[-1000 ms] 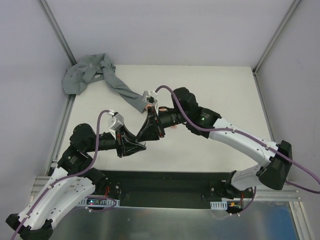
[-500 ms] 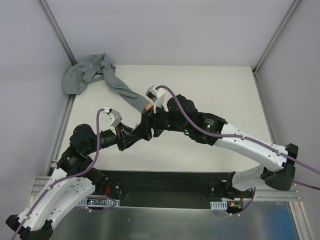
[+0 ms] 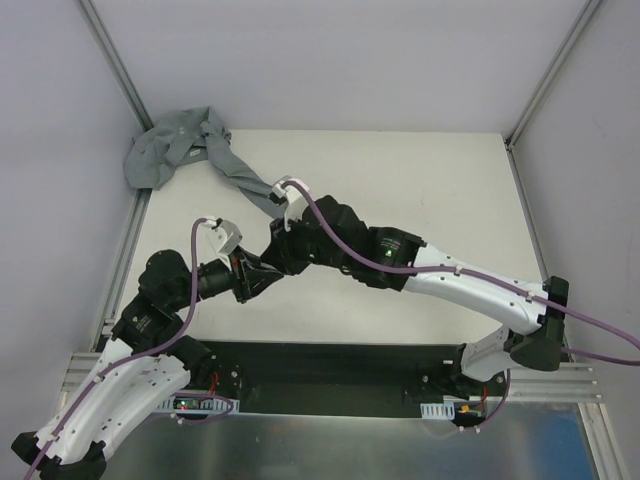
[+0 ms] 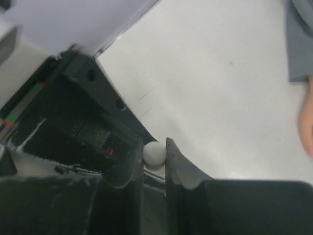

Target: Paint the nails

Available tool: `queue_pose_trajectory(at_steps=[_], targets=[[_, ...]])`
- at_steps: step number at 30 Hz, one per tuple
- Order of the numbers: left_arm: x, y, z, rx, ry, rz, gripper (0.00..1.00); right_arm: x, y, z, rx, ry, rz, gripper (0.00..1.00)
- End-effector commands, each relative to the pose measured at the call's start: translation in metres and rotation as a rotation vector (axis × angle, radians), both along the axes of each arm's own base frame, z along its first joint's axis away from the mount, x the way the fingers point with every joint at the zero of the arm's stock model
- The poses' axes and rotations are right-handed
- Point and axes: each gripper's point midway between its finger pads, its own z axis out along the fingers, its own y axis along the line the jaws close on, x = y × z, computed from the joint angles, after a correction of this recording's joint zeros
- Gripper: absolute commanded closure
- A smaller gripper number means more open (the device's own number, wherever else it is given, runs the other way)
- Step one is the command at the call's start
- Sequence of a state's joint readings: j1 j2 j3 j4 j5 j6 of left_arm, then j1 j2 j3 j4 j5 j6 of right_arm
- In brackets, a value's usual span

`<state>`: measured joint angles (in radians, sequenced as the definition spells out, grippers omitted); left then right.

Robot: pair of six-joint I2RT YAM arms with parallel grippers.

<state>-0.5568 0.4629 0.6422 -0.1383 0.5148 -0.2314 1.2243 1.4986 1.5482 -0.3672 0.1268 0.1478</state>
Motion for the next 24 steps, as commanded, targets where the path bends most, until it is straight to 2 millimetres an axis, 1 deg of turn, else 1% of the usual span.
queue_pose_trajectory(at_steps=[1,2,3,4,5,6,7,8,9,11,12,13,14,15,16,17,18,19,20,21,22,23,24], targets=[[-0.027,-0.011,0.040,-0.130,-0.115,-0.153,1.00,-0.081,-0.011,0.012,0.160,-0.073,0.755,1.00],[-0.050,-0.017,0.041,-0.151,-0.100,-0.287,1.00,-0.092,-0.018,0.023,0.238,-0.049,0.866,1.00],[-0.058,-0.020,0.043,-0.167,-0.097,-0.339,1.00,-0.096,-0.026,0.021,0.241,0.007,0.907,1.00],[-0.066,-0.022,0.040,-0.178,-0.089,-0.394,1.00,-0.092,-0.030,0.017,0.218,0.037,0.929,1.00],[-0.073,-0.022,0.048,-0.209,-0.106,-0.434,1.00,-0.091,-0.032,0.020,0.217,0.034,0.923,1.00],[-0.076,-0.023,0.045,-0.214,-0.102,-0.457,1.00,-0.088,-0.032,0.020,0.227,0.034,0.889,1.00],[-0.076,-0.022,0.045,-0.219,-0.110,-0.447,1.00,-0.088,-0.034,0.026,0.253,0.024,0.877,1.00],[-0.076,-0.021,0.046,-0.221,-0.120,-0.438,1.00,-0.088,-0.034,0.023,0.262,0.035,0.865,1.00],[-0.072,-0.021,0.046,-0.221,-0.126,-0.414,1.00,-0.082,-0.031,0.026,0.274,0.010,0.831,1.00],[-0.066,-0.021,0.041,-0.201,-0.118,-0.389,1.00,-0.079,-0.032,0.027,0.290,0.011,0.783,1.00],[-0.063,-0.021,0.043,-0.196,-0.121,-0.371,1.00,-0.065,-0.029,0.026,0.280,-0.008,0.688,1.00],[-0.059,-0.021,0.039,-0.177,-0.118,-0.358,1.00,-0.059,-0.030,0.027,0.284,0.018,0.624,0.95],[-0.056,-0.021,0.039,-0.165,-0.115,-0.343,1.00,-0.055,-0.034,0.031,0.285,0.022,0.562,0.83],[-0.053,-0.019,0.035,-0.145,-0.091,-0.320,1.00,-0.033,-0.035,0.029,0.264,0.018,0.407,0.71],[-0.042,-0.017,0.034,-0.132,-0.101,-0.256,1.00,-0.026,-0.038,0.029,0.261,0.042,0.331,0.68],[-0.037,-0.016,0.032,-0.121,-0.104,-0.229,1.00,-0.022,-0.045,0.022,0.221,0.062,0.260,0.62],[-0.031,-0.014,0.027,-0.104,-0.087,-0.192,1.00,-0.006,-0.055,0.028,0.202,0.009,0.092,0.46],[-0.021,-0.011,0.025,-0.095,-0.095,-0.137,1.00,0.000,-0.062,0.026,0.180,0.004,0.002,0.38],[-0.016,-0.010,0.023,-0.089,-0.090,-0.109,1.00,0.006,-0.069,0.025,0.185,0.028,-0.090,0.32],[-0.012,-0.009,0.022,-0.086,-0.087,-0.087,1.00,0.009,-0.071,0.026,0.191,0.019,-0.129,0.30],[-0.008,-0.009,0.021,-0.083,-0.083,-0.069,1.00,0.009,-0.069,0.032,0.201,0.013,-0.139,0.30],[-0.003,-0.008,0.020,-0.080,-0.079,-0.043,1.00,0.010,-0.071,0.028,0.170,0.013,-0.156,0.29],[-0.001,-0.007,0.021,-0.080,-0.080,-0.033,1.00,0.012,-0.072,0.029,0.151,-0.006,-0.185,0.28]])
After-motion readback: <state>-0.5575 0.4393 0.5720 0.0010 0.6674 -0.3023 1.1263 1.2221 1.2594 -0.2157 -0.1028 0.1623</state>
